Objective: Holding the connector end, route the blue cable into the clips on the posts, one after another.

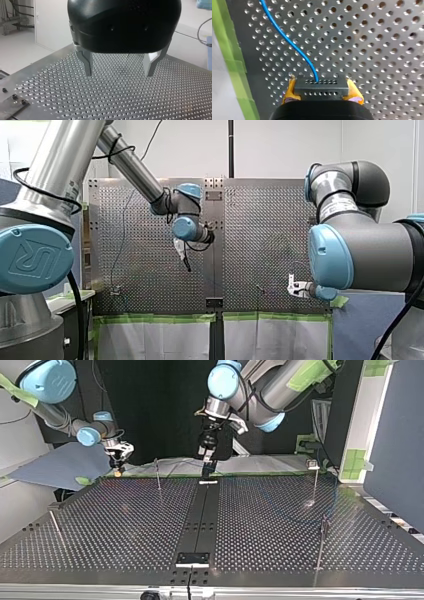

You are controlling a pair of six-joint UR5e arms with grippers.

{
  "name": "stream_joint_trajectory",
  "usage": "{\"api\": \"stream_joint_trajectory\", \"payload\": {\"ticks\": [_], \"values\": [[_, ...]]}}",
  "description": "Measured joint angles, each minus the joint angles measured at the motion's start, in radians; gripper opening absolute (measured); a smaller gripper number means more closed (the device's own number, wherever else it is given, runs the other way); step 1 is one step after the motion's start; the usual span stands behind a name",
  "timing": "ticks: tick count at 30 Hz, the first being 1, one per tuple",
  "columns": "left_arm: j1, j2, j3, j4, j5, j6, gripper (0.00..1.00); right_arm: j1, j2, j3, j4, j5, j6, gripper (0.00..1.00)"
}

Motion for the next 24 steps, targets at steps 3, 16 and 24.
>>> {"api": "stream_joint_trajectory", "payload": {"ticks": [3,16,24], "values": [[-0.001,0.029,-0.029,-0.001,0.000,0.001,1.00,-0.006,-0.013,0.009,-0.001,0.004,-0.011,0.00],[-0.003,0.155,-0.155,-0.007,-0.001,0.009,1.00,0.004,-0.131,0.106,0.047,0.046,-0.001,0.00],[-0.003,0.226,-0.226,-0.023,-0.002,0.014,1.00,0.015,-0.207,0.099,0.051,0.009,0.068,0.00]]}}
